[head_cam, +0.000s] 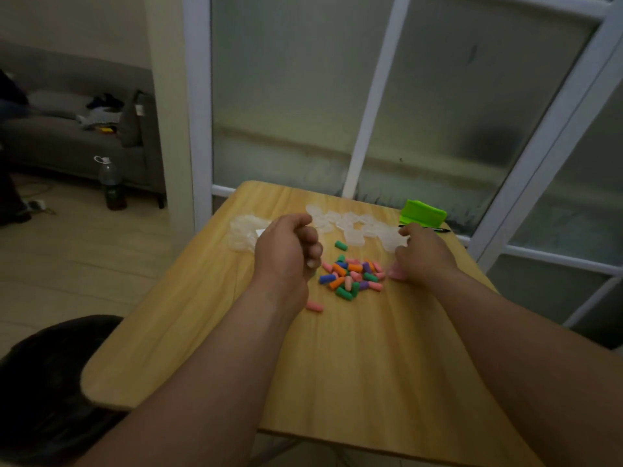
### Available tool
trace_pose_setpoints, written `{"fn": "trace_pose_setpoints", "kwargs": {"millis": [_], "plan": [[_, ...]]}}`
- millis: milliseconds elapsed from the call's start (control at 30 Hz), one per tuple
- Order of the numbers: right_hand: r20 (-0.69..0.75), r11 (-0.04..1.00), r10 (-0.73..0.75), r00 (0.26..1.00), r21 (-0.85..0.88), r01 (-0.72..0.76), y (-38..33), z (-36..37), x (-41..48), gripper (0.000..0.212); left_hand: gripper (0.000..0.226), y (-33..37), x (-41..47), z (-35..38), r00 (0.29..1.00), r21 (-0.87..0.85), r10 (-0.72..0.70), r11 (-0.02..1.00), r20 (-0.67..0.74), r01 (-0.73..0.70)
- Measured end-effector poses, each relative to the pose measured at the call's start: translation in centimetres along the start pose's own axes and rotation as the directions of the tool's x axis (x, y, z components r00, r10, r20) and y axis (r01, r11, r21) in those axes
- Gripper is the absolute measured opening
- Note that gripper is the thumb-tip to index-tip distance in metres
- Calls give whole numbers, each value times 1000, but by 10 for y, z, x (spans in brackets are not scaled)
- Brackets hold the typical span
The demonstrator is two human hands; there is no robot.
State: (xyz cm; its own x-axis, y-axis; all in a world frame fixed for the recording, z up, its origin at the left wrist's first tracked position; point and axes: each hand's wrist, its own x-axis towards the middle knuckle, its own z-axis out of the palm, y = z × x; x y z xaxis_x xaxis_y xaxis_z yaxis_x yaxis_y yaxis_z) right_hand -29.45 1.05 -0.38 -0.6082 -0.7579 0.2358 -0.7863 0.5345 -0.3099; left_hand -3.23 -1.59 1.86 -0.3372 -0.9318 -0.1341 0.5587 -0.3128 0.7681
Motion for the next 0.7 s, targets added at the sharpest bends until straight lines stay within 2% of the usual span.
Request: {"fn": "trace_pose_setpoints", "kwargs": {"millis": [133,300,433,500,600,700], "plan": [[19,980,-18,1000,-197,21,-4,8,12,52,21,3,2,-1,1000,-5,0,1000,9,0],[-15,958,-48,999,-284,42,-14,10,9,33,22,4,3,-5,1000,-6,2,1000,17,-2],[87,966,-14,996,-256,36,-16,2,10,26,25,2,1,-5,999,-5,-13,1000,43,13],[119,973,-19,993,-227,45,-15,-1,11,33,26,3,-2,-4,998,3,-15,1000,54,14],[111,979,-57,992,-187,77,-17,-7,10,47,25,4,-5,-3,998,54,-8,999,61,5],[39,993,-106,994,-50,108,-22,-20,3,42,22,2,-12,-4,995,229,12,973,97,-35]]}}
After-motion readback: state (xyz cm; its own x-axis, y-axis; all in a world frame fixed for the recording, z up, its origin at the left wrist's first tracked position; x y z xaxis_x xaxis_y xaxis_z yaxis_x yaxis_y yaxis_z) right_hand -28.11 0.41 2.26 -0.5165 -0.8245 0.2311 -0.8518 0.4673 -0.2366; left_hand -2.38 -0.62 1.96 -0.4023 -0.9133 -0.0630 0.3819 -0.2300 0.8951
